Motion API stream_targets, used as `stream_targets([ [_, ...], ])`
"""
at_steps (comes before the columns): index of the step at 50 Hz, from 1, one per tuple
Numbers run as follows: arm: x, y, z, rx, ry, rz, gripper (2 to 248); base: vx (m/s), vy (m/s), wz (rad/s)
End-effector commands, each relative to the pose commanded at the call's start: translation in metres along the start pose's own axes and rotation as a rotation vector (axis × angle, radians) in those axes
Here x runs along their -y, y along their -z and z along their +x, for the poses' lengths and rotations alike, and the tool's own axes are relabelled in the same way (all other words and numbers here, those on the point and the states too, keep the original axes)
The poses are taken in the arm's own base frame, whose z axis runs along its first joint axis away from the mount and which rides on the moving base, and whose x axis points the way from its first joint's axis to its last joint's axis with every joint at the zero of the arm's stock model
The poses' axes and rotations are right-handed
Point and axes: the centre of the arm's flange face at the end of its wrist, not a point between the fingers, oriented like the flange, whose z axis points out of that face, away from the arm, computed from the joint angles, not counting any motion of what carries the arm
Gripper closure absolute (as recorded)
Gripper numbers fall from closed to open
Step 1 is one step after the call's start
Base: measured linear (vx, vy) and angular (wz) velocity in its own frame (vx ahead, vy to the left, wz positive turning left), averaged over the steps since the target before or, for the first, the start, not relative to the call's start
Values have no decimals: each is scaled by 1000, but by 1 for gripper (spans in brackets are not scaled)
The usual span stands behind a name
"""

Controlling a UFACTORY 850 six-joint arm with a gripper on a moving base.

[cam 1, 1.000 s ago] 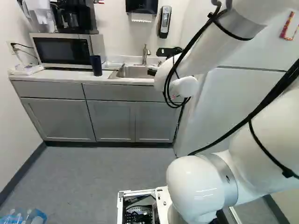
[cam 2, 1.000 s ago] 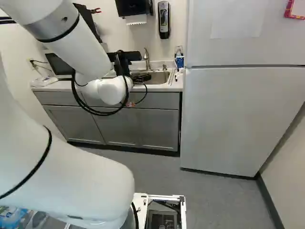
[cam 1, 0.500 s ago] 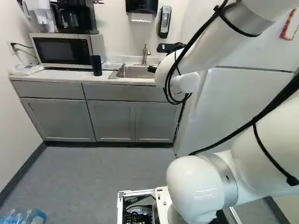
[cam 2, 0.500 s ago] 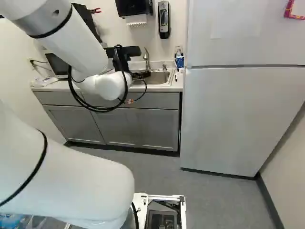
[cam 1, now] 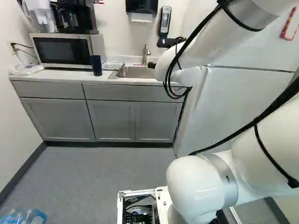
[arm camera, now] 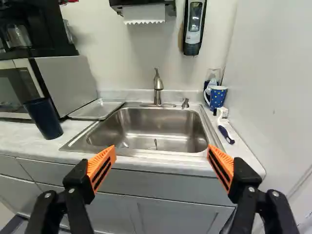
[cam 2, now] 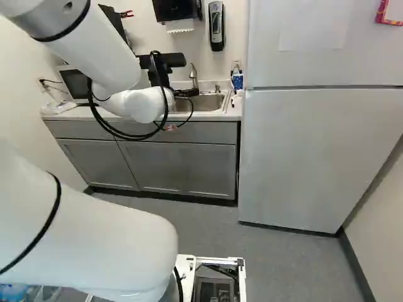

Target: Rinse the cup and place it in the tray

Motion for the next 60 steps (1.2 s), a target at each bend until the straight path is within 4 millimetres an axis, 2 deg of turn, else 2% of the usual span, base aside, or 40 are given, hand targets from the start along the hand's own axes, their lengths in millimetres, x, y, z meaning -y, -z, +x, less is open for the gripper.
stream_targets([
  [60, 0, -13, 61, -50, 0, -1, 3, 0, 0, 0],
])
